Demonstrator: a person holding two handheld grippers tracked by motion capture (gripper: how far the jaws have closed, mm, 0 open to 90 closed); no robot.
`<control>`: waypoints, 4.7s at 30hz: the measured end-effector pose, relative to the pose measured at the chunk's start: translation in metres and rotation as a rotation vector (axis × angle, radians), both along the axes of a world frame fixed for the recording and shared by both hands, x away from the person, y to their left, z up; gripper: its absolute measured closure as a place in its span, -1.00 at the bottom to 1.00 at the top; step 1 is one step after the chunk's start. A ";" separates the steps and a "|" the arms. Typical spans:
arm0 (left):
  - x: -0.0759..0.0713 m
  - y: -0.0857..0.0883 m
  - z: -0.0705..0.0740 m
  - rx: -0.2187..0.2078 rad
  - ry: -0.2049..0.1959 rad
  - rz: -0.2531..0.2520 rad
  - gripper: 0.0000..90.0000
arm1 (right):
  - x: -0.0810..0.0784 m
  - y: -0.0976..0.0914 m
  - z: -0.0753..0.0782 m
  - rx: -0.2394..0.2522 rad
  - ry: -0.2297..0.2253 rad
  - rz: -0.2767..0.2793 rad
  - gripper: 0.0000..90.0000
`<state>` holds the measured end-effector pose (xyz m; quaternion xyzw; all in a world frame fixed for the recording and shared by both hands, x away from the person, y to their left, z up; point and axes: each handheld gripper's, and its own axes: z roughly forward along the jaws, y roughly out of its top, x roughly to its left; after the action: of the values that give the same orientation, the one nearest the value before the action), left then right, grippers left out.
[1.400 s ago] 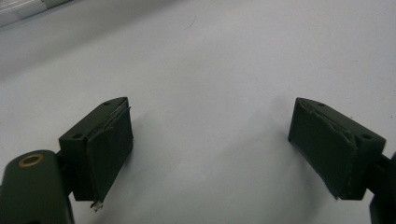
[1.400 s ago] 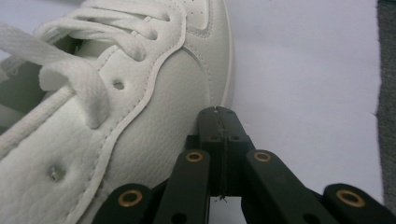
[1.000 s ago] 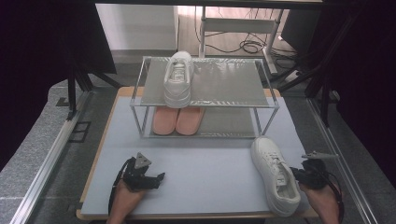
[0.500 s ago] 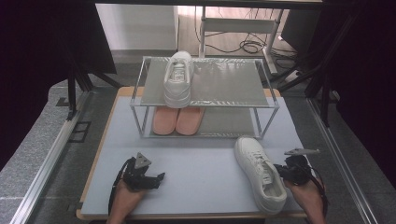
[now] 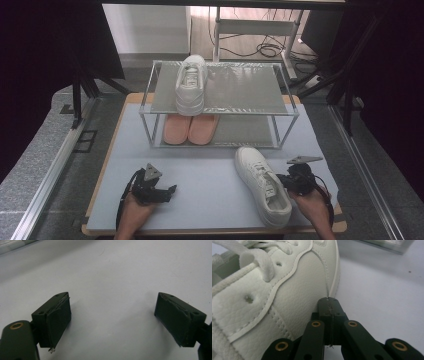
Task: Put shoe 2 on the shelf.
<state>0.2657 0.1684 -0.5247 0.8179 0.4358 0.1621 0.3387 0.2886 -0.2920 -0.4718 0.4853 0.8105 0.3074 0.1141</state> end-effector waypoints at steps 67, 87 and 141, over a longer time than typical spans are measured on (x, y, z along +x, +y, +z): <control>0.000 0.000 0.000 0.002 0.000 -0.001 -0.69 | -0.032 0.041 0.043 0.093 0.007 0.257 0.47; 0.000 0.000 0.000 0.006 0.002 -0.004 -0.69 | -0.021 0.056 0.031 0.025 0.034 0.246 0.61; 0.000 0.000 0.000 0.000 0.000 0.000 -0.69 | 0.007 -0.003 0.088 0.709 0.247 0.163 0.75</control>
<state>0.2659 0.1683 -0.5246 0.8180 0.4360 0.1621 0.3384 0.2961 -0.2951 -0.3837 0.4618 0.6976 0.5160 -0.1840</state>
